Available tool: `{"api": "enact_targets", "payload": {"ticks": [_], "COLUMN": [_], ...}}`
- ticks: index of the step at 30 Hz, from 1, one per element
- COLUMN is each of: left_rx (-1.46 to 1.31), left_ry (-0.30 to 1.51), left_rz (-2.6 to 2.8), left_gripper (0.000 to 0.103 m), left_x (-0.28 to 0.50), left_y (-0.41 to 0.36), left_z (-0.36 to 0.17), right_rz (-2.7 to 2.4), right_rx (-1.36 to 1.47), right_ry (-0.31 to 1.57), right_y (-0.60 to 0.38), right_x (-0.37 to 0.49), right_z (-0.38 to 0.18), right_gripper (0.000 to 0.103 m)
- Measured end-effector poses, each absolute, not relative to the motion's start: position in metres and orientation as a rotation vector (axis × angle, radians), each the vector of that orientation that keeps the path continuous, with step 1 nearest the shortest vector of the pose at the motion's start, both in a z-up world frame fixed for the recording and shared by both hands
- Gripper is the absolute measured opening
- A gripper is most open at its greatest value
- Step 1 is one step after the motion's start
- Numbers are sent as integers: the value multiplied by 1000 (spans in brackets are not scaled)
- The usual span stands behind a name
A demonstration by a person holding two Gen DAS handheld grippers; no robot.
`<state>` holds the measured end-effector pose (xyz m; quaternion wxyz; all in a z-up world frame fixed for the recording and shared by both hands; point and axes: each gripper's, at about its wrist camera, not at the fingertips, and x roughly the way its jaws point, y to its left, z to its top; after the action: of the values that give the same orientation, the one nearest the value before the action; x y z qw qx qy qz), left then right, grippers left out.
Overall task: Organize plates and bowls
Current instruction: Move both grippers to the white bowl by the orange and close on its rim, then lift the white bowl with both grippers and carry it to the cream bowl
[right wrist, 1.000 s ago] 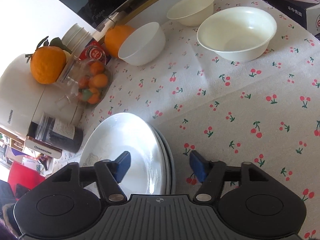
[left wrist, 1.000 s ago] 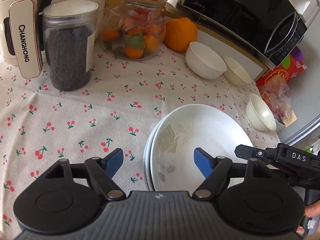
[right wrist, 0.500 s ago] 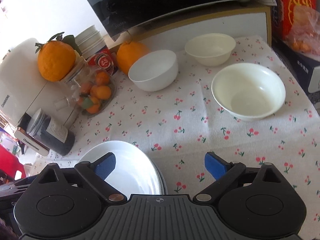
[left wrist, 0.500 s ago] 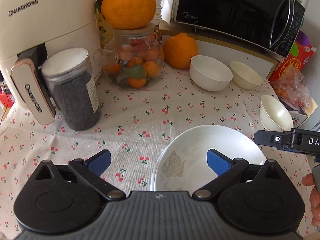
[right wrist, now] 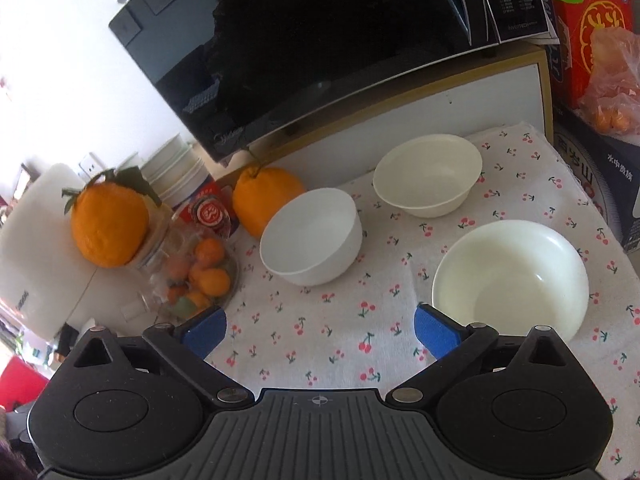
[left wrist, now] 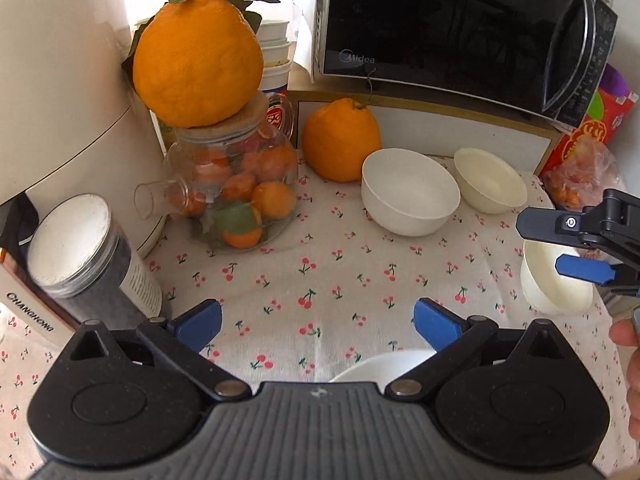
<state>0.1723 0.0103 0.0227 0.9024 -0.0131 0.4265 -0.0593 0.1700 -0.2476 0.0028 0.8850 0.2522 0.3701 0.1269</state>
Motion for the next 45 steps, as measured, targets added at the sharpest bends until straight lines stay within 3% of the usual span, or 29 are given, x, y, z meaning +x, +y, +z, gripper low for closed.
{"api": "enact_targets", "payload": {"ticks": [14, 19, 25, 29, 36, 41, 45], "left_rx": [-316, -359, -446, -455, -445, -427, -420], "left_ry": [843, 855, 883, 880, 879, 877, 878], "left_rz": [-235, -261, -286, -294, -312, -300, -299], "left_gripper": [102, 95, 77, 59, 26, 24, 23], "left_x": [250, 270, 288, 289, 285, 286, 285], "left_y": [10, 4, 2, 0, -4, -5, -5], "left_z": [1, -10, -27, -34, -41, -43, -38], "right_rz": [333, 298, 275, 268, 230, 206, 209], "right_rx": [812, 822, 804, 792, 739, 706, 721], "right_ry": [774, 795, 777, 763, 784, 807, 800], "right_y": [-264, -259, -255, -252, -242, -239, -242], "right_x": [241, 252, 260, 262, 268, 268, 264], "right_z": [-28, -40, -46, -47, -55, -63, -59], "right_gripper": [101, 101, 101, 87, 50, 32, 31]}}
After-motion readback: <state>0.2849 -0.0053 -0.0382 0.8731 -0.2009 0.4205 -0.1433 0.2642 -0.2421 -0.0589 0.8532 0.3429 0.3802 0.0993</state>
